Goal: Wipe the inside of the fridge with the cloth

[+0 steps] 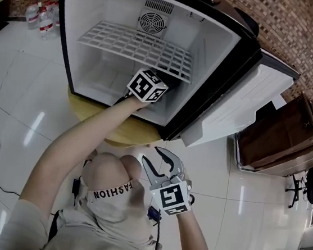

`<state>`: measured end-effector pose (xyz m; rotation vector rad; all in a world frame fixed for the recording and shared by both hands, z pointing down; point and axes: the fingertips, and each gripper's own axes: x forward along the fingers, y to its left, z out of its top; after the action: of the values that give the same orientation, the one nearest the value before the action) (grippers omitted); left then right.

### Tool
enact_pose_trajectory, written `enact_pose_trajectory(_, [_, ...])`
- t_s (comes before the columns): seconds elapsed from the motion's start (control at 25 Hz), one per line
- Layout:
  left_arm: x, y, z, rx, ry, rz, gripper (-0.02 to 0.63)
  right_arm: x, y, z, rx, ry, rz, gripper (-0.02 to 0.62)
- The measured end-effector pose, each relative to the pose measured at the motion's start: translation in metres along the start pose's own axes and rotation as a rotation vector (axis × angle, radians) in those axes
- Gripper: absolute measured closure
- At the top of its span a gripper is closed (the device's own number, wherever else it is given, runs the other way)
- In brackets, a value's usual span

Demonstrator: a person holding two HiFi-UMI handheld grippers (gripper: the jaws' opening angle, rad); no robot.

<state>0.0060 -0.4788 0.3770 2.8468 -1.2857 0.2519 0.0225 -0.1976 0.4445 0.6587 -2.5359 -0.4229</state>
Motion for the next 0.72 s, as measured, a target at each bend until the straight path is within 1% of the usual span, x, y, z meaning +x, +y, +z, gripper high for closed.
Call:
enact_pose_trajectory(0.08, [-0.015, -0.020, -0.005, 0.028, 0.019, -0.040, 0.486, -0.001, -0.001, 0.006, -0.007, -0.021, -0.006, 0.422])
enact_pose_trajectory(0.16, [-0.032, -0.042, -0.007, 0.034, 0.031, -0.075, 0.488, -0.006, 0.005, 0.009, -0.017, -0.028, -0.009, 0.422])
enact_pose_trajectory(0.24, [-0.048, -0.070, -0.014, 0.028, 0.037, -0.135, 0.488, -0.014, 0.017, 0.006, -0.023, -0.011, -0.004, 0.422])
enact_pose_trajectory(0.28, [-0.058, -0.083, -0.014, 0.042, 0.029, -0.175, 0.488, -0.016, 0.021, 0.006, -0.030, -0.003, -0.005, 0.422])
enact_pose_trajectory(0.36, [-0.076, -0.106, -0.002, 0.118, -0.010, -0.249, 0.486, -0.020, 0.023, 0.011, -0.045, -0.002, -0.015, 0.422])
enact_pose_trajectory(0.4, [-0.083, -0.112, 0.005, 0.153, -0.031, -0.260, 0.485, -0.022, 0.023, 0.013, -0.050, -0.002, -0.020, 0.422])
enact_pose_trajectory(0.44, [-0.087, -0.112, 0.009, 0.168, -0.045, -0.245, 0.485, -0.025, 0.022, 0.015, -0.053, -0.001, -0.021, 0.422])
enact_pose_trajectory(0.52, [-0.086, -0.092, 0.007, 0.144, -0.032, -0.157, 0.483, -0.030, 0.021, 0.015, -0.056, 0.006, -0.022, 0.422])
enact_pose_trajectory(0.6, [-0.075, -0.060, -0.006, 0.103, 0.026, -0.056, 0.483, -0.031, 0.021, 0.013, -0.052, 0.009, -0.023, 0.422])
enact_pose_trajectory(0.72, [-0.047, -0.019, -0.019, 0.052, 0.102, 0.045, 0.482, -0.025, 0.015, 0.010, -0.052, 0.015, -0.021, 0.422])
